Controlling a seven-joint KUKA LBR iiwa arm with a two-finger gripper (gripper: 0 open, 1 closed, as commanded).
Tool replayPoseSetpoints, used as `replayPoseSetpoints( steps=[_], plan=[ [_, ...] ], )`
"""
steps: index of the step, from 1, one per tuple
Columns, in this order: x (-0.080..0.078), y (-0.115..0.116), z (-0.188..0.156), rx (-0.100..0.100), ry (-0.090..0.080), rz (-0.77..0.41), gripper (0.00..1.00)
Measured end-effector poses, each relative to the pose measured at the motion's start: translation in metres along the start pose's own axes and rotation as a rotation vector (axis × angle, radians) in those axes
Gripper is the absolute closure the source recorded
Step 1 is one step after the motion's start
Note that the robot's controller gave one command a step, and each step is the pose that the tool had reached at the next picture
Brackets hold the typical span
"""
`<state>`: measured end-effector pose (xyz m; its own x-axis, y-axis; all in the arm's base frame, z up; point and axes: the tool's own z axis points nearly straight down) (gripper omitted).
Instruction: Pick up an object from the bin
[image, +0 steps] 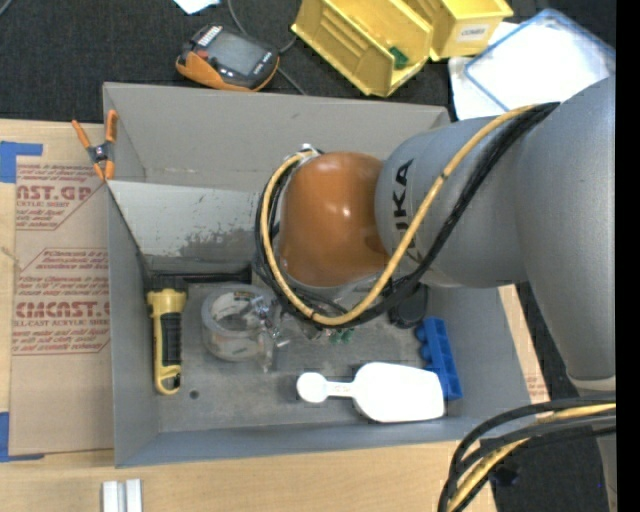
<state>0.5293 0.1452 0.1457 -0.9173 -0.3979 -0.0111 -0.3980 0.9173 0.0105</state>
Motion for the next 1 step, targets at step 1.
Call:
replayPoseSetpoints(
  steps=[1],
  plan=[
    [0.0,0.0,0.0,0.0,0.0,0.0,1.0]
  ],
)
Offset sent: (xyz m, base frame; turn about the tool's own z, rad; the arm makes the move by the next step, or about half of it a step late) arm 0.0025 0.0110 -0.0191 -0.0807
